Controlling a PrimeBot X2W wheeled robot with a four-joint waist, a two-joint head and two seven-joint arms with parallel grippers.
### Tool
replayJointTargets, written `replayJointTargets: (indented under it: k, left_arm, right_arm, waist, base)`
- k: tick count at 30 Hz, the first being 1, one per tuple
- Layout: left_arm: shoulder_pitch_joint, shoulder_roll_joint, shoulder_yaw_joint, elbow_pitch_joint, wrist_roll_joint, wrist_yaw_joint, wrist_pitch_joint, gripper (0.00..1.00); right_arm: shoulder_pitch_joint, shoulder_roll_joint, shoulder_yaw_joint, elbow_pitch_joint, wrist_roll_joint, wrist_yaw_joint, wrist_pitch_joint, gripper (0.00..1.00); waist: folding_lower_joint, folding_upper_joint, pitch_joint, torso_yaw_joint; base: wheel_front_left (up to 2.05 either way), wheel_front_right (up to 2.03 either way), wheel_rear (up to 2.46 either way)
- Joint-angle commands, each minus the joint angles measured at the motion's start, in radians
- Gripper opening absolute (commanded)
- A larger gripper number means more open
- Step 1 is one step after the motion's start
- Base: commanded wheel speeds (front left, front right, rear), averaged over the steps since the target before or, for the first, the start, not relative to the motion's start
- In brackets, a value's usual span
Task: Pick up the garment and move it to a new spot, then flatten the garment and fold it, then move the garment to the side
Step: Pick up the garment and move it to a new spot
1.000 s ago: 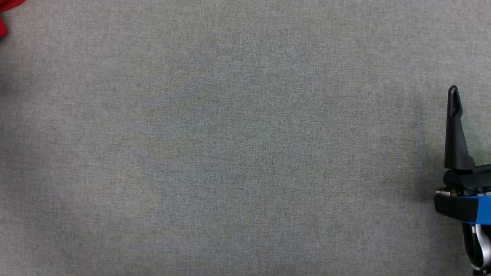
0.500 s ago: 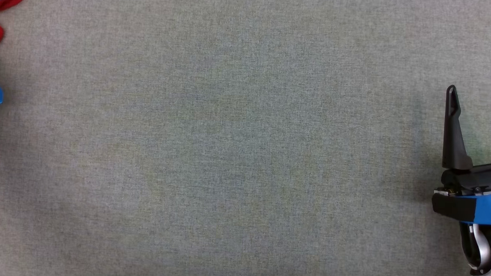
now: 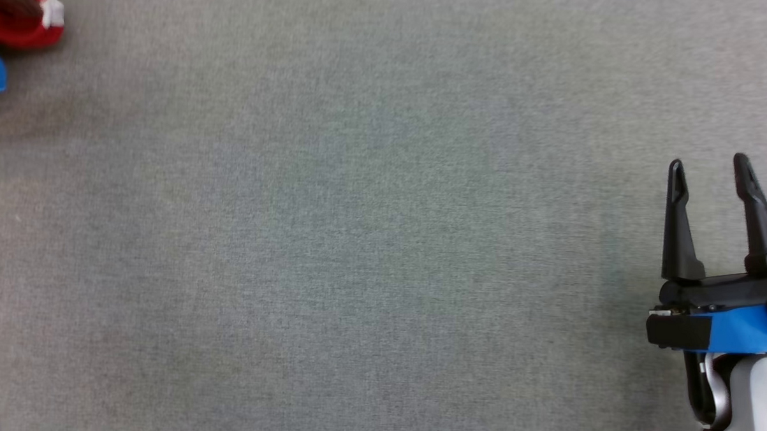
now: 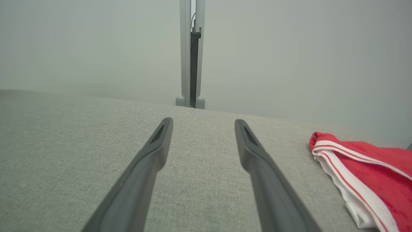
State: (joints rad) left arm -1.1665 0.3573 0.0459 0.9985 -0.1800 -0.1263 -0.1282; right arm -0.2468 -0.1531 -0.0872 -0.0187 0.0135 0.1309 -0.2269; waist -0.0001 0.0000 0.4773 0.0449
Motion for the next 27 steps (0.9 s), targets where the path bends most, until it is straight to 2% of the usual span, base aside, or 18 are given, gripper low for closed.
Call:
replayJointTargets:
  k: [1, 6, 9, 11, 17, 22, 27]
  left_arm:
    - [-0.02, -0.003, -0.017, -0.022, 0.014, -0.005, -0.011, 0.0]
    - [-0.05, -0.044, -0.121, -0.131, 0.024, -0.005, -0.004, 0.0]
    - [-0.05, -0.076, -0.227, -0.253, -0.005, -0.006, 0.022, 0.0]
    - [-0.039, -0.073, -0.28, -0.309, -0.016, -0.006, 0.044, 0.0]
    - [-0.006, -0.115, -0.408, -0.451, -0.076, -0.006, 0.095, 0.0]
    - [0.046, -0.165, -0.495, -0.523, -0.111, -0.006, 0.113, 0.0]
    - [0.147, -0.21, -0.555, -0.547, -0.144, -0.006, 0.095, 0.0]
  right_arm:
    - [0.009, 0.01, 0.0, 0.013, 0.004, 0.0, -0.007, 1.0]
    - [0.017, 0.04, 0.006, 0.07, 0.014, 0.0, -0.025, 1.0]
    - [0.02, 0.063, 0.024, 0.117, 0.018, -0.001, -0.034, 1.0]
    - [0.019, 0.073, 0.036, 0.139, 0.024, 0.0, -0.035, 1.0]
    - [0.02, 0.093, 0.056, 0.17, 0.037, 0.0, -0.038, 1.0]
    - [0.029, 0.101, 0.063, 0.174, 0.049, 0.0, -0.038, 1.0]
    - [0.038, 0.104, 0.067, 0.175, 0.056, 0.0, -0.038, 1.0]
  waist:
    - [0.0001, 0.0, -0.038, -0.025]
    - [0.0001, 0.0, -0.1, -0.071]
    - [0.0001, 0.0, -0.148, -0.121]
    - [0.0001, 0.0, -0.172, -0.152]
    - [0.0001, 0.0, -0.22, -0.234]
    - [0.0001, 0.0, -0.233, -0.281]
    - [0.0001, 0.0, -0.24, -0.297]
  base:
    - [0.0, 0.0, 0.0]
    - [0.0, 0.0, 0.0]
    - [0.0, 0.0, 0.0]
    - [0.0, 0.0, 0.0]
    - [0.0, 0.0, 0.0]
    - [0.0, 0.0, 0.0]
    - [0.0, 0.0, 0.0]
